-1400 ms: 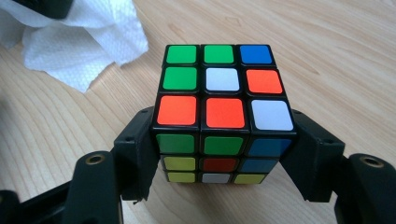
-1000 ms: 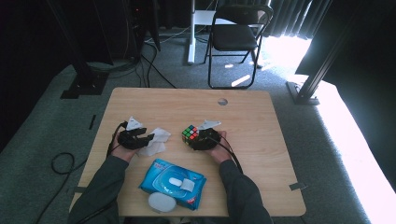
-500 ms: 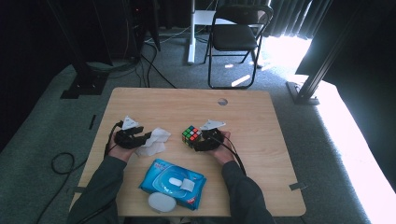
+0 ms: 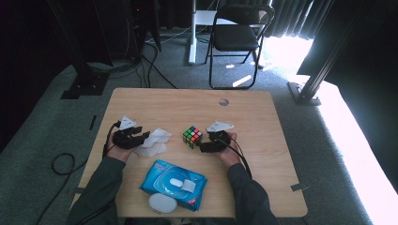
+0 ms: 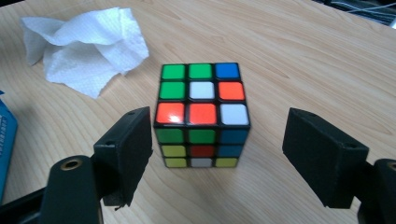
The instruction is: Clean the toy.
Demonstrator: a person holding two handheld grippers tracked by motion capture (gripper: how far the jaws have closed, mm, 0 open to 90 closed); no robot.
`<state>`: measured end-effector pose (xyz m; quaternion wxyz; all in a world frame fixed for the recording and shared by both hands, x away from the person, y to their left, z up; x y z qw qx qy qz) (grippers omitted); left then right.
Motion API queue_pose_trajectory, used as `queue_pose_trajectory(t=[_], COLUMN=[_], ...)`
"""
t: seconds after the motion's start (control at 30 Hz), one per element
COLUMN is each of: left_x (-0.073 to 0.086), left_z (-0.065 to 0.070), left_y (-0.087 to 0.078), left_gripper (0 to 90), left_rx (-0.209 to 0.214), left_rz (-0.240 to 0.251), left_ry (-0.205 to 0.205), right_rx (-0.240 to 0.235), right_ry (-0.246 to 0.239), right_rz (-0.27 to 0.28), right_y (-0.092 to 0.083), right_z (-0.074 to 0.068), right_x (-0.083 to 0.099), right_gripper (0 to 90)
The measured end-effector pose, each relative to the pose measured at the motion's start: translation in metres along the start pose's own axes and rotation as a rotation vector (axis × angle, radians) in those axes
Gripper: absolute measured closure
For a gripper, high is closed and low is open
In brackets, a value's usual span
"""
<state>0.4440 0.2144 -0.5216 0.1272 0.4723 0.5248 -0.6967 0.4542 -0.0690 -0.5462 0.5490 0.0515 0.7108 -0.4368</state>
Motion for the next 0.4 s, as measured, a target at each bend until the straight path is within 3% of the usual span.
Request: queue_pose_trajectory(t=[0.4], left_x=[0.002], left_z=[-0.0019], left_y=[0.0018], left_gripper=[54.9], left_rx=[0.001], left_rz=[-0.007], left_ry=[-0.005], right_rx=[0.024], right_ry=[0.019], right_rz=[0.005], right_y=[-0.0062], right_z=[0.0106], right_x=[0.0071], right_gripper=[27.8])
Point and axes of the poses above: each handheld gripper's, and its own axes: y roughly forward along the jaws, x roughly out of its underside, z roughly to its right, the point moved 7 cm from there along y, roughly forward along the jaws, and after that the axes turned 1 degree about -z, right-handed, at the moved point
